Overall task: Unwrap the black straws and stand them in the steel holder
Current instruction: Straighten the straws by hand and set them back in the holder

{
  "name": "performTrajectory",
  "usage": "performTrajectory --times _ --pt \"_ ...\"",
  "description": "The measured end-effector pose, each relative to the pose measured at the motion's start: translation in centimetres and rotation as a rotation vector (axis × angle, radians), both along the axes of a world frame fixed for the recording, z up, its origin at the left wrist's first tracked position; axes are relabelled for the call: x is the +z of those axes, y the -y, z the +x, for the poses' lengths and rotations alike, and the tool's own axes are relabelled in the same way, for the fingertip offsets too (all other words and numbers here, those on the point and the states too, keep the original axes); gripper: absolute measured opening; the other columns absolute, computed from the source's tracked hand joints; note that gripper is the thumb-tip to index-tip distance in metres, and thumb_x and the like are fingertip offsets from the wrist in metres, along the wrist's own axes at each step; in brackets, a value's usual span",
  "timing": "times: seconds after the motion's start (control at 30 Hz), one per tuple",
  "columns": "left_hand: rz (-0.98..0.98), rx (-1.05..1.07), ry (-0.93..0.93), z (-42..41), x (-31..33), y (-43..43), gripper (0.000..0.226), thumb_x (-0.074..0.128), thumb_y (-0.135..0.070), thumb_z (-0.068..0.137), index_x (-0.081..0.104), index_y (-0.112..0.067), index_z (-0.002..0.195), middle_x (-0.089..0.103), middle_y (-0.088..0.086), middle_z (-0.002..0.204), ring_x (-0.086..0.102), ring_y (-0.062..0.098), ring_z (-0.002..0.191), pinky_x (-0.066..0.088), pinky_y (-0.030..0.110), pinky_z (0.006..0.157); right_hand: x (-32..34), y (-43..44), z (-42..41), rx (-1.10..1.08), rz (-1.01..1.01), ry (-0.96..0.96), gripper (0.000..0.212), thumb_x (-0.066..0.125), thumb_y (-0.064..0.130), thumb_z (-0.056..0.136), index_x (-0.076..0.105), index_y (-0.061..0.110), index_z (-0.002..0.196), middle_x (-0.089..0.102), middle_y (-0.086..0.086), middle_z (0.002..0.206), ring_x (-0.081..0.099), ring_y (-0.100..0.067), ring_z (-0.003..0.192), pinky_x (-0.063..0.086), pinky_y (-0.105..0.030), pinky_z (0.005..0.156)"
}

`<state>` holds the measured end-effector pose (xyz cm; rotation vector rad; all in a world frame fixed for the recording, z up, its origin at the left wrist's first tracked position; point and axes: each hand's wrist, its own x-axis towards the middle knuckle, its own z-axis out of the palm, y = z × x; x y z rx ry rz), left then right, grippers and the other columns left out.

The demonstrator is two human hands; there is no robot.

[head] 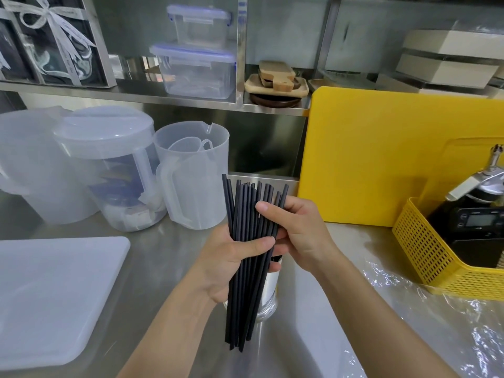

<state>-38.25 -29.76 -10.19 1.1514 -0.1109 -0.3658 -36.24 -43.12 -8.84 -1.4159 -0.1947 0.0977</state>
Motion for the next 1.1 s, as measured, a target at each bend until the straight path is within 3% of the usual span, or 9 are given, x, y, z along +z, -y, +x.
performTrajectory --times 0.13,0.3,0.4,0.5,0.67,0.8,0.9,1.03,1.1 --pt "-0.001 0.012 -0.003 0.1 0.0 -0.1 0.040 0.064 -0.002 0.066 0.059 0.001 0.106 0.074 0.011 0.083 0.071 0.019 0.068 0.053 0.026 0.048 -0.2 0.0 -0.2 -0.017 0.072 -0.034 0.018 0.061 0.022 0.083 0.060 0.010 0.069 0.061 0.001 0.051 0.049 -0.010 0.039 0.041 -0.018 0.040" --pt "0.032 0.020 -0.018 0.2 -0.3 -0.5 0.039 0.064 -0.001 0.069 0.060 -0.001 0.108 0.074 0.012 0.090 0.071 0.019 0.071 0.055 0.027 0.053 -0.4 0.7 0.9 -0.117 -0.005 0.010 0.024 0.066 0.019 0.080 0.056 0.020 0.058 0.055 -0.021 0.075 0.048 -0.032 0.065 0.037 -0.031 0.057" --pt "0.021 0.008 -0.032 0.2 -0.4 -0.6 0.036 0.063 0.001 0.071 0.060 0.000 0.107 0.074 0.010 0.087 0.071 0.018 0.071 0.055 0.026 0.053 0.0 0.5 1.3 -0.162 -0.104 0.059 0.030 0.063 0.014 0.084 0.053 0.017 0.056 0.052 -0.011 0.061 0.042 -0.024 0.057 0.035 -0.029 0.054" --pt "0.056 -0.029 -0.040 0.1 -0.5 -0.7 0.025 0.061 0.006 0.077 0.062 0.002 0.101 0.074 0.010 0.086 0.069 0.017 0.070 0.054 0.026 0.052 1.6 0.8 2.4 -0.294 -0.103 0.068 0.024 0.058 0.008 0.086 0.055 0.014 0.063 0.048 0.013 0.047 0.039 -0.010 0.054 0.032 -0.024 0.052" --pt "0.067 -0.045 -0.069 -0.1 -0.6 -1.1 0.023 0.057 0.010 0.080 0.062 0.002 0.101 0.073 0.010 0.084 0.068 0.016 0.067 0.053 0.025 0.052 4.6 2.0 4.4 -0.574 0.038 0.079 0.015 0.044 0.015 0.095 0.052 0.011 0.084 0.054 0.001 0.065 0.053 -0.011 0.059 0.043 -0.024 0.055" --pt "0.057 -0.037 -0.118 -0.1 -0.9 -1.8 0.026 0.060 0.009 0.077 0.063 0.000 0.101 0.072 0.009 0.081 0.066 0.016 0.065 0.053 0.025 0.052 6.1 3.3 4.0 -0.707 0.221 0.258 0.018 0.032 0.022 0.102 0.043 0.017 0.088 0.061 0.002 0.065 0.061 -0.014 0.065 0.052 -0.029 0.065" --pt "0.002 -0.010 -0.146 0.1 -1.0 -2.1 0.037 0.064 0.001 0.068 0.064 0.000 0.105 0.067 0.005 0.075 0.064 0.014 0.065 0.055 0.027 0.055 6.2 3.7 3.2 -0.798 0.020 0.384 0.013 0.044 0.026 0.098 0.050 0.026 0.086 0.048 0.008 0.074 0.043 -0.007 0.071 0.040 -0.024 0.065" --pt "-0.093 0.041 -0.148 0.7 -0.5 -2.1 0.030 0.063 -0.002 0.066 0.067 -0.004 0.096 0.066 0.002 0.072 0.063 0.010 0.061 0.054 0.023 0.053 5.6 2.4 1.4 -0.530 0.025 0.426 0.013 0.046 0.020 0.097 0.051 0.023 0.085 0.037 0.008 0.051 0.031 -0.007 0.047 0.028 -0.021 0.042" --pt "-0.195 0.040 -0.182 1.0 -0.2 -2.2 0.027 0.061 -0.001 0.068 0.067 -0.004 0.094 0.066 0.003 0.074 0.063 0.009 0.059 0.053 0.021 0.051 5.4 1.7 0.4 -0.379 -0.016 0.429 0.010 0.047 0.018 0.095 0.052 0.019 0.086 0.046 0.005 0.045 0.040 -0.009 0.038 0.031 -0.021 0.037"
